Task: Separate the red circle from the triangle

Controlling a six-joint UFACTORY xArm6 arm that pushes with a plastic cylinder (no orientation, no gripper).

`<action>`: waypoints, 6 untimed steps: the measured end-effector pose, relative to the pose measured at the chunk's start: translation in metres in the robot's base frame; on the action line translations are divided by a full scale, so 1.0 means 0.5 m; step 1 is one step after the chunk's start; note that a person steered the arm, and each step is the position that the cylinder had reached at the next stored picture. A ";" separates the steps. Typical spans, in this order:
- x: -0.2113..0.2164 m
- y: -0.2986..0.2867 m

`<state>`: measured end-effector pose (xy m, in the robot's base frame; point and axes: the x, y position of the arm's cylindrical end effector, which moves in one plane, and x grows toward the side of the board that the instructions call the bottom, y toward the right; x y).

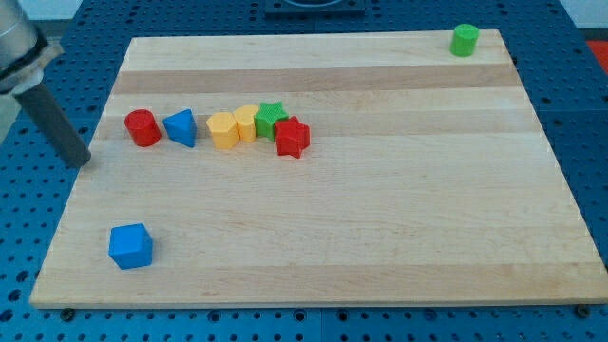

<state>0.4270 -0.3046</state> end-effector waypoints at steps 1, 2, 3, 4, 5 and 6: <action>-0.077 0.003; -0.119 0.037; -0.127 0.108; -0.127 0.139; -0.126 0.161; -0.126 0.197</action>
